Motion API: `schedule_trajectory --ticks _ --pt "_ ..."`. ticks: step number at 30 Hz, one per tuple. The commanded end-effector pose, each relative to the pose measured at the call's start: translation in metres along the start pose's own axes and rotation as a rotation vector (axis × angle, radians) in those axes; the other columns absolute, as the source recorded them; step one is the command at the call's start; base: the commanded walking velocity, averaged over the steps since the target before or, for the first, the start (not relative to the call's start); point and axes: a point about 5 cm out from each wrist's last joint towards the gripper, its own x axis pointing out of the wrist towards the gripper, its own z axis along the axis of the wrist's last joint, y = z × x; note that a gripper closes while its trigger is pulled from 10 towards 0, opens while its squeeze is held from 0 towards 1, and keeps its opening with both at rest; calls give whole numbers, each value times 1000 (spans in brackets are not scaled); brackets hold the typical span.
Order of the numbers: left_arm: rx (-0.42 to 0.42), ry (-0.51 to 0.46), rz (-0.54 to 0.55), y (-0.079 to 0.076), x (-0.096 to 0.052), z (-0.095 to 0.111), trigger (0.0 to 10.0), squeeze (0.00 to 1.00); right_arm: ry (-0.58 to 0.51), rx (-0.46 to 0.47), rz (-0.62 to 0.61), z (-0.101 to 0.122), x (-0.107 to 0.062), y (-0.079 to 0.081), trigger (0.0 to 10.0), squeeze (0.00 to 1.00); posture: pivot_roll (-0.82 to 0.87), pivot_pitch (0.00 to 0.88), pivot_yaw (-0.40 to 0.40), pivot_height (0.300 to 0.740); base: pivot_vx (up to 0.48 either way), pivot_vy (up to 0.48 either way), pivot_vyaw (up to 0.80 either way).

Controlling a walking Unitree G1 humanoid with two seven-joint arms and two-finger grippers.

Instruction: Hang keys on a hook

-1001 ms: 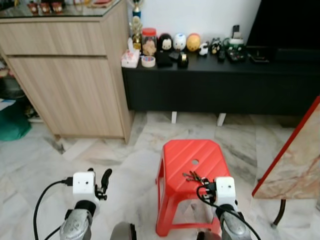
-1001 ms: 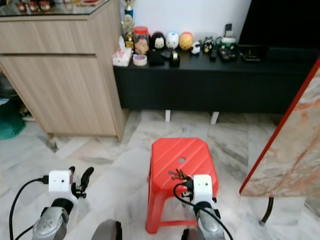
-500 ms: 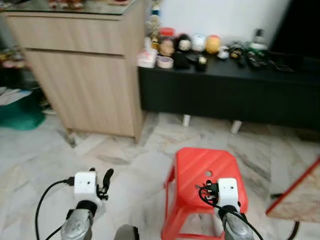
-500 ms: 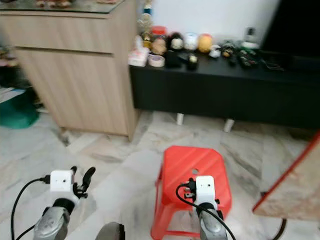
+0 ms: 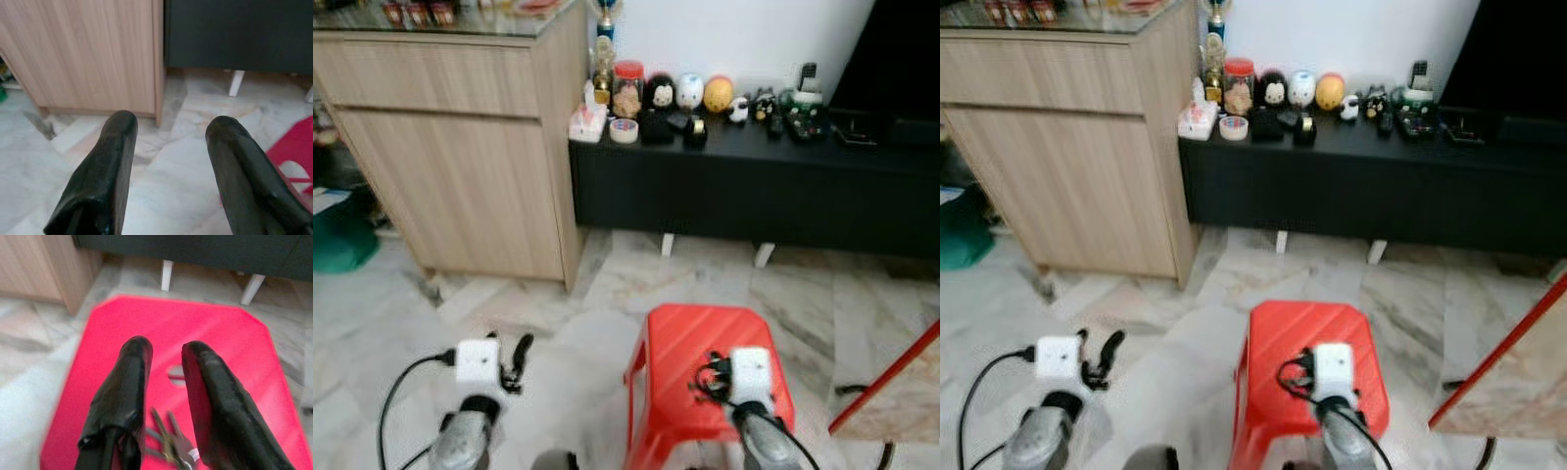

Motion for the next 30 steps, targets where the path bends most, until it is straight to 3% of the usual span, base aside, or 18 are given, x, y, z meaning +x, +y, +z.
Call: schedule_trajectory --ticks 1,6,16,24,25,27,28,30 --pt "-5 3 -24 -7 1 -1 10000 0 56 -31 -66 -8 -2 -18 10000 0 23 7 -23 631 285 0 0" --pt "-1 21 -24 -6 1 -5 10000 0 129 -68 -78 -16 -3 -23 10000 0 22 9 -23 631 57 0 0" --pt "-4 26 -27 -7 0 -5 10000 0 289 -182 118 -31 -4 -13 10000 0 22 12 -24 631 0 0 0" --pt "-2 32 -29 -7 0 -6 10000 0 353 -224 112 -39 -7 -19 10000 0 21 12 -23 631 0 0 0" --pt "-2 33 -30 -7 0 -6 10000 0 356 -225 116 -39 -7 -19 10000 267 20 12 -23 631 0 0 0" --pt "-2 33 -30 -7 0 -6 10000 0 359 -225 122 -39 -7 -19 10000 267 20 12 -23 631 0 0 0" --pt "-1 33 -29 -7 0 -6 10000 0 361 -226 121 -38 -6 -19 10000 1000 21 11 -23 631 0 0 0" --pt "-1 33 -29 -7 1 -6 10000 0 365 -229 123 -36 -4 -20 10000 1000 22 10 -23 631 0 0 0"
